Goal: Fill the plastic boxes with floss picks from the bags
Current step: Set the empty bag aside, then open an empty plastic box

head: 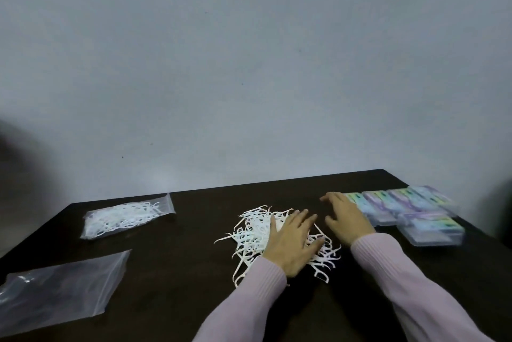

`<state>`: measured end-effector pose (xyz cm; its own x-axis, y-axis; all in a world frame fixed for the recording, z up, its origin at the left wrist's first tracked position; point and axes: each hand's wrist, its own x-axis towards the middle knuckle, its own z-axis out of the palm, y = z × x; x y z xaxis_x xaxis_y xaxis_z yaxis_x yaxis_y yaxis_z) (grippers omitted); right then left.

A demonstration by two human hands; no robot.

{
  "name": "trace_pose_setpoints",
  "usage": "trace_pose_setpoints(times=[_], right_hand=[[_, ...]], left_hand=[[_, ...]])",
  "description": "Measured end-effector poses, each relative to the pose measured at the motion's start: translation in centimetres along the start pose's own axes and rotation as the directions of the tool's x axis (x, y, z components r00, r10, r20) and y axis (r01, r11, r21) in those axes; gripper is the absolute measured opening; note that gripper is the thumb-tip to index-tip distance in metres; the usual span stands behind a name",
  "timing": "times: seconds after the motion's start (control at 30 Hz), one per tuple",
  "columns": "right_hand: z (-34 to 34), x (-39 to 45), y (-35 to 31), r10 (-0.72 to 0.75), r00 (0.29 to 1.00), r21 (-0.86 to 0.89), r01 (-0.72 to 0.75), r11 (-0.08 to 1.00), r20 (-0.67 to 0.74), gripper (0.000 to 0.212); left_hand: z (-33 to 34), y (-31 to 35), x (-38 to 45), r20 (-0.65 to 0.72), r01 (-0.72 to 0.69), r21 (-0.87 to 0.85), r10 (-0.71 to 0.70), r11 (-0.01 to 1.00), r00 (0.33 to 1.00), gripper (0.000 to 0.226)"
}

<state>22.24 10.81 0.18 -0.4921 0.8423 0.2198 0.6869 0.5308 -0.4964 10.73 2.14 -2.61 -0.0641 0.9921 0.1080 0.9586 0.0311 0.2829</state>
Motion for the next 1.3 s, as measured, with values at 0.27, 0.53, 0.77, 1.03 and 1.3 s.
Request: trace_pose_setpoints(times=[0.27,0.53,0.77,1.03,1.3], right_hand=[[0.7,0.6,2.3,0.131,0.991,-0.214,-0.13,0.968,-0.01,0.064],[2.5,1.1,2.7,0.088,0.996,-0.239,-0.09,0.967,-0.019,0.057],[3.9,1.5,2.2,-0.107,0.99,-0.14,0.094,0.986,-0.089,0.046],[4.8,3.1,2.1,0.181,0.98,-0.191,-0.193,0.962,-0.082,0.07],[4.6,2.4,0.5,0.083,0.989,0.437,-0.022,0.899,-0.122,0.07]], left_hand=[[3.2,2.3,1.9,0.108,-0.059,0.174,0.04,0.983,0.993,0.097],[3.3,1.9,2.2,0.073,-0.016,0.231,-0.001,0.973,0.997,0.046],[2.6,-0.5,2.0,-0.009,-0.01,0.198,0.012,0.98,1.0,0.042],[1.3,-5.0,1.2,-0.091,0.124,0.166,-0.109,0.978,0.99,0.041],[0.9,-5.5,0.7,-0.414,0.103,0.042,-0.077,0.994,0.907,0.049]])
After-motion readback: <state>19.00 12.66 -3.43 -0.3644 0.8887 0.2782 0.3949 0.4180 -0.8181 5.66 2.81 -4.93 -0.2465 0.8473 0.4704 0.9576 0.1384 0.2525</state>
